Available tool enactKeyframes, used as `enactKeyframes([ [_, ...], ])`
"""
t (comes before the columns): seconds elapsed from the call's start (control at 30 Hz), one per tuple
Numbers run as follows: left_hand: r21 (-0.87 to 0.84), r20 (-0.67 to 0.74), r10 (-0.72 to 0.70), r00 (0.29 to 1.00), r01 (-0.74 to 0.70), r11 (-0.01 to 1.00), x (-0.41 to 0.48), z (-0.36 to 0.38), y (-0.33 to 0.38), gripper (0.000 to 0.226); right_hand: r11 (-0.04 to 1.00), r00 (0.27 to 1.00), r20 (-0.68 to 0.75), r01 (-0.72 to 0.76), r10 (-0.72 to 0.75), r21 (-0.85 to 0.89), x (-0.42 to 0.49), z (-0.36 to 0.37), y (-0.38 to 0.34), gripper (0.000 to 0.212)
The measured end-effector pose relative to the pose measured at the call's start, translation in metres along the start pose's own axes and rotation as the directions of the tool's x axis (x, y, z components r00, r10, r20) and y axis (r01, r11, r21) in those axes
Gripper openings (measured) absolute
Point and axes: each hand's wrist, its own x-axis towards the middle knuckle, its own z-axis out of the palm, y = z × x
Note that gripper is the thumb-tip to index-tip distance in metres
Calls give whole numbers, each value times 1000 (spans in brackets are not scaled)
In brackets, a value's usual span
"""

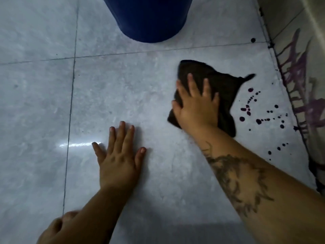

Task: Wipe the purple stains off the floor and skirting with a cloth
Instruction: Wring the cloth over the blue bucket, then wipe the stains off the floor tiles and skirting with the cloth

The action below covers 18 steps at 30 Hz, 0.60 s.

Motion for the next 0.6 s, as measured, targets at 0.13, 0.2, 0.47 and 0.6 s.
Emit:
enactKeyframes([
  [0.13, -59, -80, 2, 997, -7, 998, -1, 9, -3, 65, 990, 987, -94, -133, 128, -43, -79, 6, 23, 62],
  [0.2, -99, -120, 8, 993, -20, 995, -1, 9, -5, 64, 1000, 992, -127, -21, 21, -1, -126, 21, -5, 63],
  [0.47, -114, -148, 11, 989, -28, 993, -3, 8, -4, 72, 958, 959, -10, 284, -284, 36, -33, 9, -12, 62],
  [0.6, -49, -99, 71, 993, -76, 996, -23, 13, 28, 73, 996, 987, -153, -43, 55, 77, -141, 14, 47, 63],
])
